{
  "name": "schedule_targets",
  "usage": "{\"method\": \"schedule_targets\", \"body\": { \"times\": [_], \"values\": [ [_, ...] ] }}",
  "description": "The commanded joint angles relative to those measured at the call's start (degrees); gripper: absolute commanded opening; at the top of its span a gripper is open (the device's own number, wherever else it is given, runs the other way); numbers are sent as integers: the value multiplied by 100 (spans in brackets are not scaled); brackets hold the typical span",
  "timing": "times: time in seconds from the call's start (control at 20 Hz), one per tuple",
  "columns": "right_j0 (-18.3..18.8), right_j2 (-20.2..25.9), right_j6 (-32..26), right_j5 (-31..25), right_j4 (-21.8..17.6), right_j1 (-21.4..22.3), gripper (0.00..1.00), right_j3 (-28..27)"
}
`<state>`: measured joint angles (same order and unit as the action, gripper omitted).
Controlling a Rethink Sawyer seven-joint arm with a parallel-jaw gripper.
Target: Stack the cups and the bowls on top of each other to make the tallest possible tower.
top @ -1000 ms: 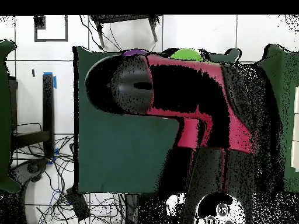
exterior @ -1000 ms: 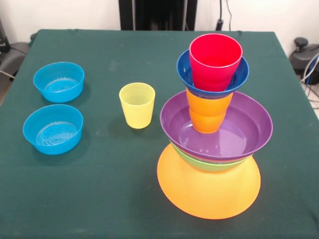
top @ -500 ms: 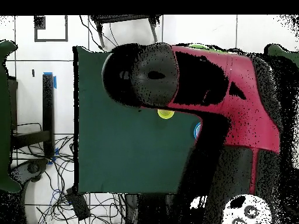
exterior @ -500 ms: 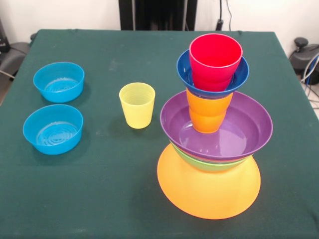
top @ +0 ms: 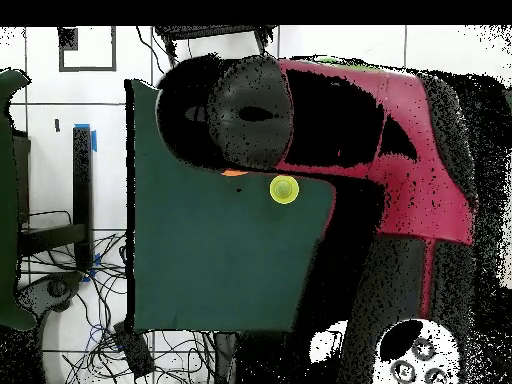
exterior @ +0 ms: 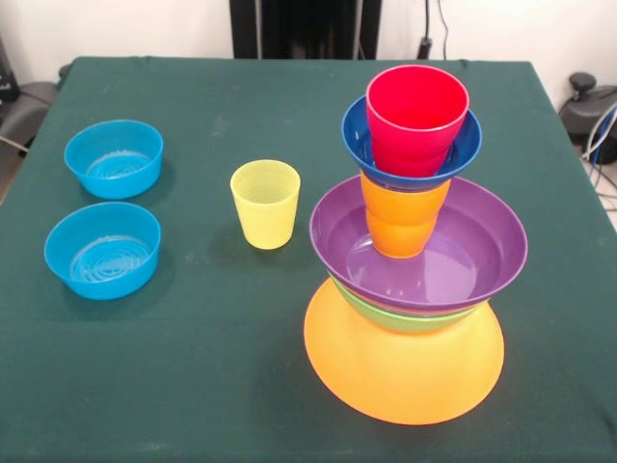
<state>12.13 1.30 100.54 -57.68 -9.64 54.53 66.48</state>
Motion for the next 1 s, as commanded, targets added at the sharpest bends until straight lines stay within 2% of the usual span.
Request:
{"method": "schedule_targets", "body": {
  "times": [0.05, 0.3, 0.75, 1.0],
  "values": [
    [-58, 540, -650, -578, -198, -423, 0, 154],
    [-94, 550, -504, -347, -173, -395, 0, 303],
    [-228, 505, -280, -332, -185, -436, 0, 306],
    [-299, 475, -124, -135, -181, -473, 0, 353]
  ]
}}
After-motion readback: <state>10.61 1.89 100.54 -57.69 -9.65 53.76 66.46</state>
